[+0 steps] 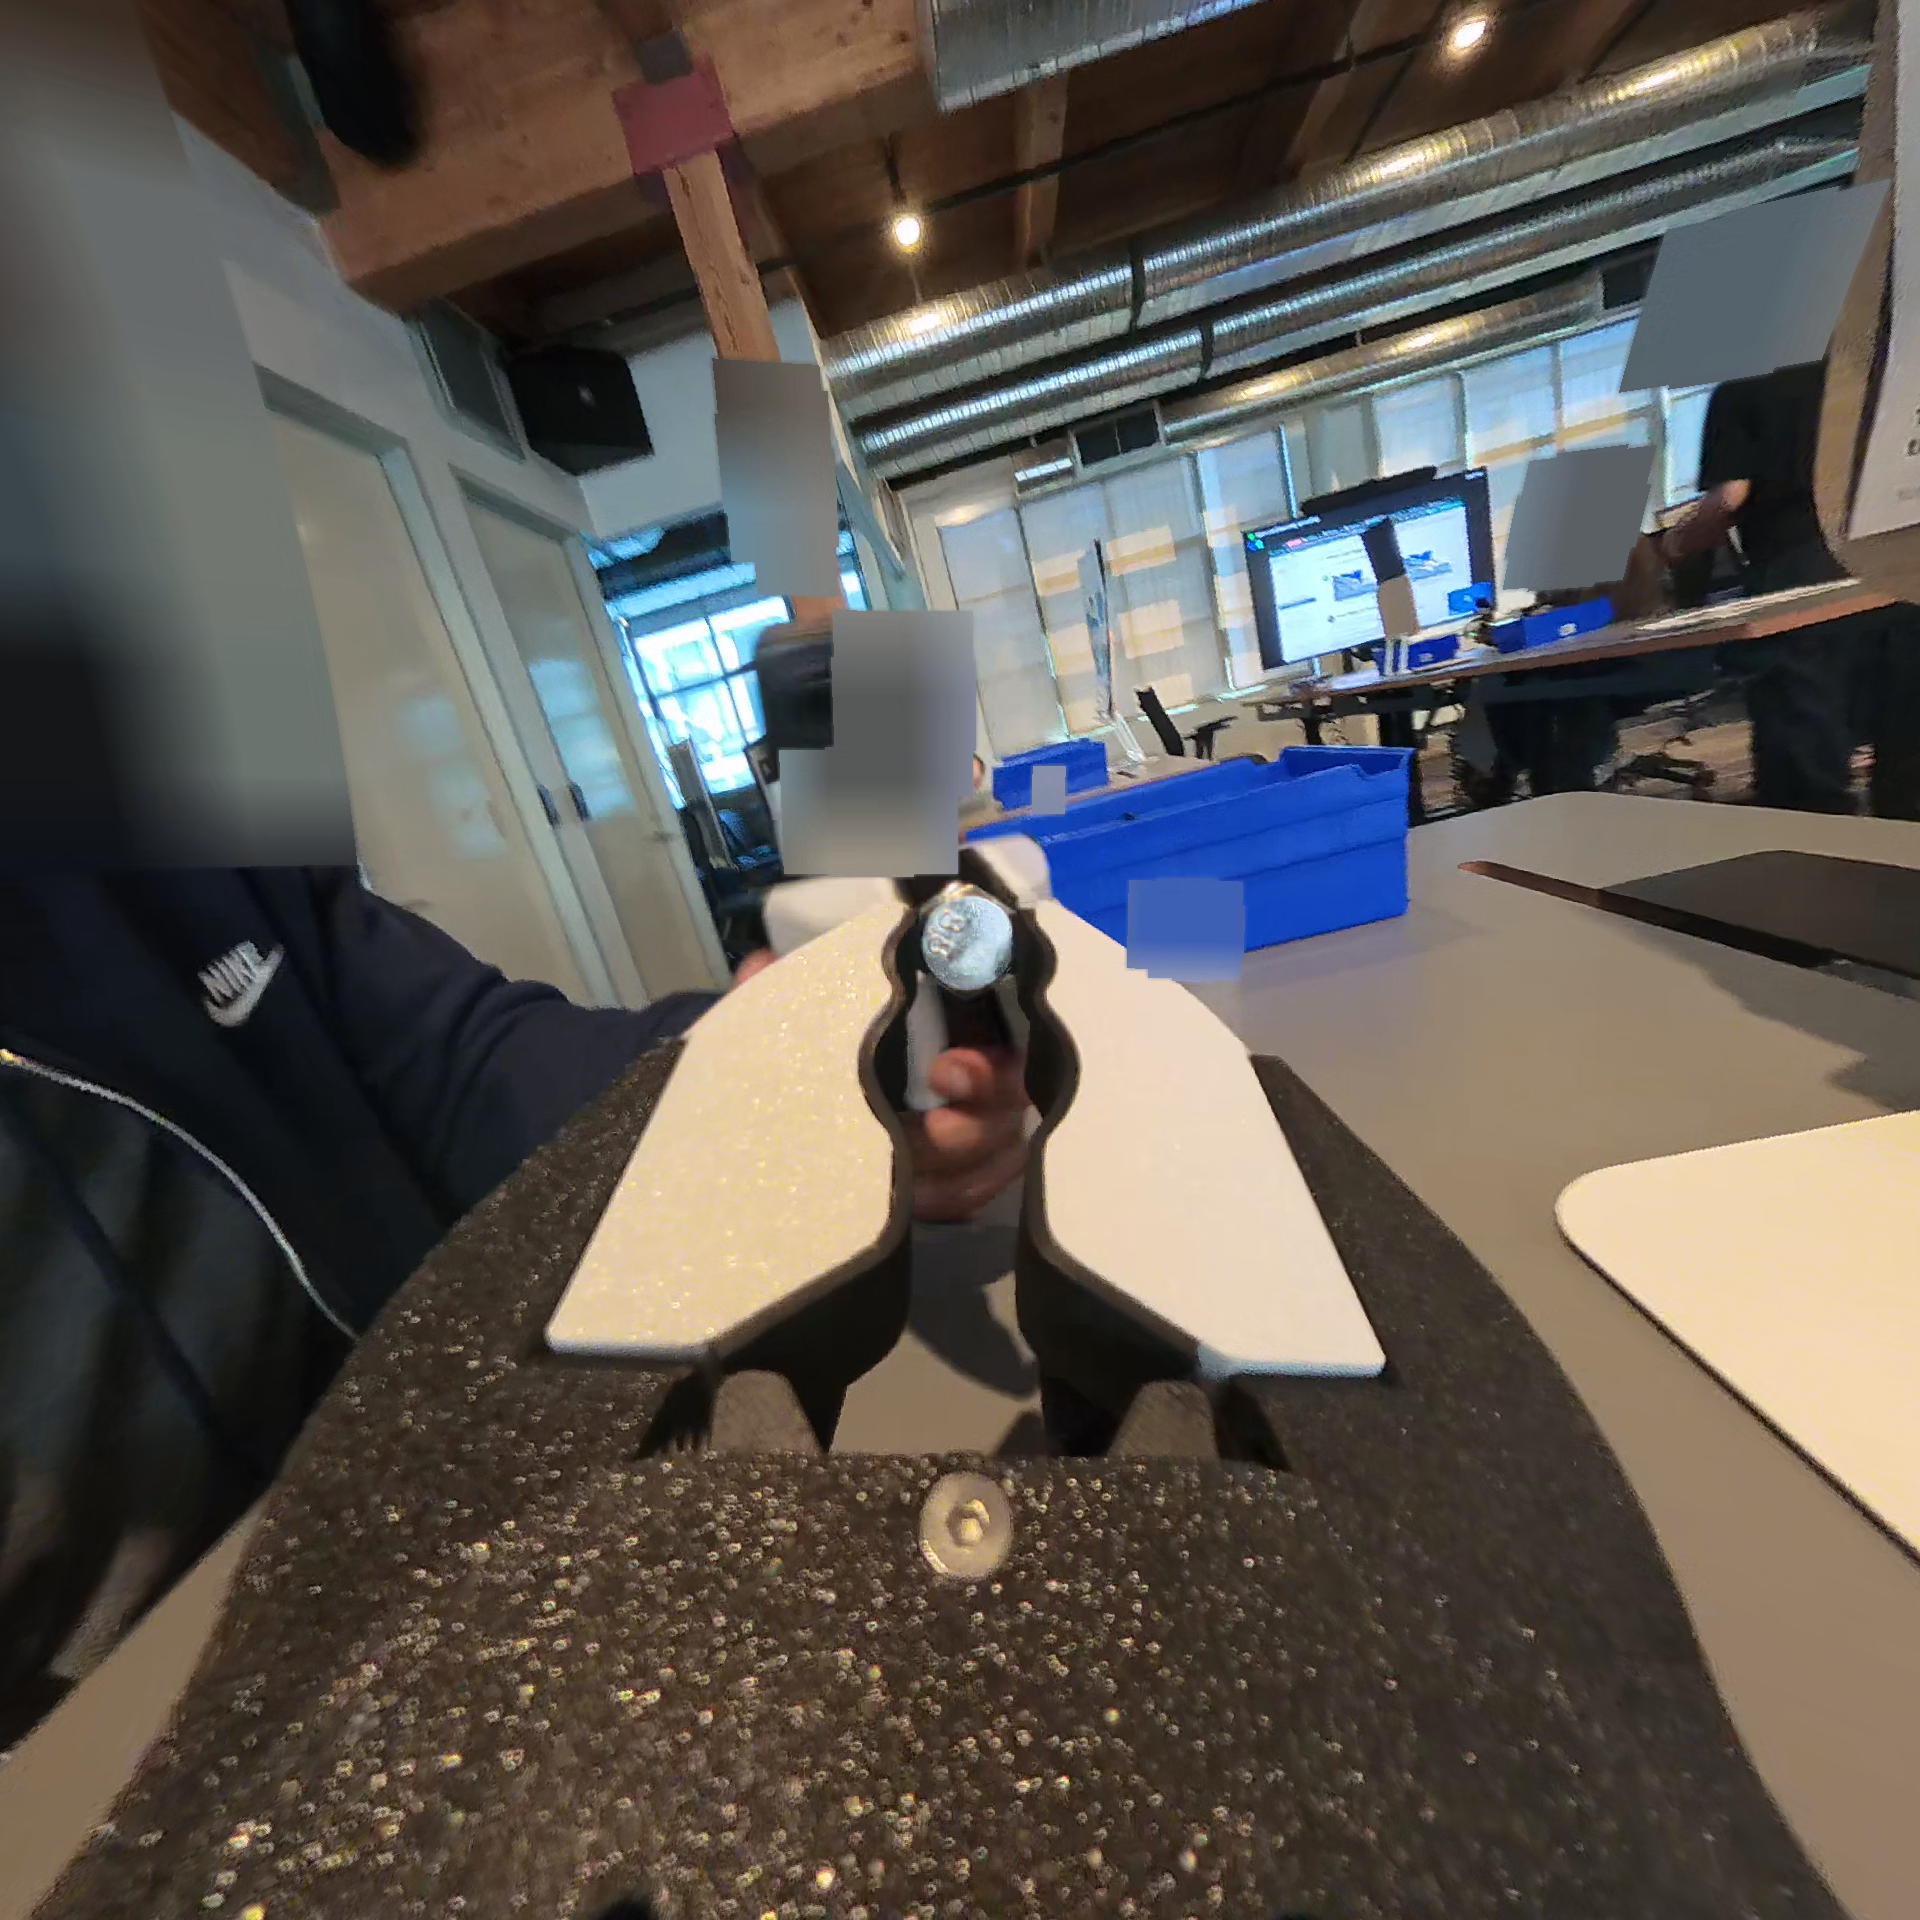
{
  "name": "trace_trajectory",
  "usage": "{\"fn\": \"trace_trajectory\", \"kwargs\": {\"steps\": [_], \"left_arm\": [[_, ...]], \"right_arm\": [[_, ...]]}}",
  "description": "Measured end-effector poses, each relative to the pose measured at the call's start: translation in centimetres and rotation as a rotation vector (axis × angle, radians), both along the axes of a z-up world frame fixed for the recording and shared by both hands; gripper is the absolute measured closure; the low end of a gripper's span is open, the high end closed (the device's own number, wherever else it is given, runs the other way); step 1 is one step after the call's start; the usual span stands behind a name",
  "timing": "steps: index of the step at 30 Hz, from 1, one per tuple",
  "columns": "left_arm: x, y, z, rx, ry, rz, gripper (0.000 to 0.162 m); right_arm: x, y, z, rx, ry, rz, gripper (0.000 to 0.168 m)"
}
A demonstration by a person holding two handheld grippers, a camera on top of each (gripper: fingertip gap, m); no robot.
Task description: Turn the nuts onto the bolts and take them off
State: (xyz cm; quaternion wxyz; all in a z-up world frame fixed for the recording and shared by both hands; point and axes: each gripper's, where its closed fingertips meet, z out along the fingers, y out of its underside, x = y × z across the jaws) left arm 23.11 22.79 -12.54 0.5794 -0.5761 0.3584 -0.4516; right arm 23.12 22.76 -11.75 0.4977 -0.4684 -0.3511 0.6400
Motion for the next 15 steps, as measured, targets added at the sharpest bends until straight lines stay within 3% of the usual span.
{"fn": "trace_trajectory", "kwargs": {"steps": [3,5,8,12,15], "left_arm": [[-0.2,0.3,-0.1,0.432,0.239,0.205,0.144],[-0.3,0.0,0.7,0.523,0.214,0.257,0.140],[-0.8,-0.4,2.2,0.301,-0.013,0.148,0.133],[-0.6,-0.1,1.3,-0.140,-0.165,-0.083,0.132],[-0.6,0.0,1.1,-0.380,-0.299,-0.209,0.132]], "right_arm": [[0.0,0.1,0.1,-0.037,0.023,0.007,0.152],[0.2,0.2,0.3,-0.057,0.054,0.015,0.152],[0.8,0.5,0.6,-0.082,0.095,0.017,0.152],[0.8,0.4,0.7,-0.074,0.101,0.024,0.152],[0.3,0.1,0.5,-0.051,0.078,0.031,0.152]]}}
